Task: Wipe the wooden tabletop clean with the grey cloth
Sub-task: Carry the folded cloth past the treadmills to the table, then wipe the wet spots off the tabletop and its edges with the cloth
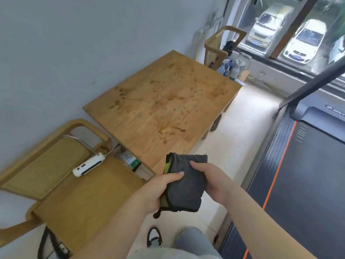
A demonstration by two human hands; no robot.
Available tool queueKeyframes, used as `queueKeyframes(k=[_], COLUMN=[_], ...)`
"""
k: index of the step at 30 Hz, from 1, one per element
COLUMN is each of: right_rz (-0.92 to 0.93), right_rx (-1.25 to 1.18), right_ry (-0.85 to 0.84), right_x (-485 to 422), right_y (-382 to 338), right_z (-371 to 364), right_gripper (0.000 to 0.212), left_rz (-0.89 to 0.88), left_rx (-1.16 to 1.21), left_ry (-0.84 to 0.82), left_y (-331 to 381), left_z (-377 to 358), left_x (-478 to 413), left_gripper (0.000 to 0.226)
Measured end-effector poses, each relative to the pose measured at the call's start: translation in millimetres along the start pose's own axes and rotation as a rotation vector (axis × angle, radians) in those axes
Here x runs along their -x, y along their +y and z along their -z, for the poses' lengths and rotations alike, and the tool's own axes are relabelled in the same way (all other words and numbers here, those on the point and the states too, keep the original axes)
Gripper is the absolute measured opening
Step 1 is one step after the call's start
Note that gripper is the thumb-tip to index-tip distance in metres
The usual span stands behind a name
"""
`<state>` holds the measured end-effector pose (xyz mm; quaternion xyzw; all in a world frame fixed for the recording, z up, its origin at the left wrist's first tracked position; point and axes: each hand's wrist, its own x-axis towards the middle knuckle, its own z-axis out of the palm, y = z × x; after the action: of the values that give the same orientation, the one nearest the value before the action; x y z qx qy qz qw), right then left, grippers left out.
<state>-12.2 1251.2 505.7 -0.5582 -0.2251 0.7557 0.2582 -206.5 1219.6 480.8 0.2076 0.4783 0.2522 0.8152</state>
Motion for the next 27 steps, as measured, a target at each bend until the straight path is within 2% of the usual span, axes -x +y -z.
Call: queueKeyframes(k=[2, 4, 7, 9, 11, 13, 15, 16, 18, 20, 21, 23, 25, 27], right_rz=[0.022, 0.027, 0.030, 0.048, 0.072, 0.077, 0.065, 0.063, 0.059, 0.039, 0.026, -0.008, -0.050, -0.062], right_rx=[0.123, 0.189, 0.342, 0.512, 0.704, 0.983, 1.196, 1.251, 1.309, 1.361, 1.375, 1.407, 1.440, 1.474], right_ry=[0.104, 0.182, 0.251, 0.256, 0.234, 0.231, 0.259, 0.270, 0.250, 0.220, 0.214, 0.231, 0.251, 0.276], right_x=[-26, -55, -101, -133, -165, -194, -214, -220, -225, -228, -229, -228, -224, -223], right_y=[-6, -12, -22, -29, -33, -34, -34, -34, -34, -33, -33, -36, -43, -47], right_z=[-3, -2, 0, 0, 2, 4, 7, 8, 8, 4, 3, -1, -4, -5], right_gripper=[0.028, 0.029, 0.049, 0.063, 0.079, 0.096, 0.102, 0.098, 0.083, 0.074, 0.072, 0.065, 0.057, 0.057], left_rz=[0.053, 0.032, -0.026, -0.040, -0.102, -0.220, -0.342, -0.361, -0.259, -0.078, -0.008, 0.027, -0.017, -0.147], left_rx=[0.076, 0.098, 0.053, -0.037, -0.257, -0.573, -0.922, -1.073, -1.314, -1.429, -1.467, -1.544, -1.622, -1.770], left_ry=[0.080, 0.194, 0.390, 0.566, 0.736, 0.897, 1.028, 1.049, 0.954, 0.761, 0.689, 0.654, 0.609, 0.513], left_y=[5, 15, 39, 62, 88, 105, 115, 114, 97, 68, 53, 32, 25, 27], left_z=[7, 15, 37, 57, 76, 91, 99, 100, 99, 89, 82, 74, 76, 90], left_x=[-11, -22, -38, -44, -52, -66, -84, -94, -122, -148, -159, -173, -180, -180], left_gripper=[0.041, 0.048, 0.051, 0.043, 0.031, 0.034, 0.025, 0.030, 0.067, 0.087, 0.091, 0.095, 0.094, 0.091])
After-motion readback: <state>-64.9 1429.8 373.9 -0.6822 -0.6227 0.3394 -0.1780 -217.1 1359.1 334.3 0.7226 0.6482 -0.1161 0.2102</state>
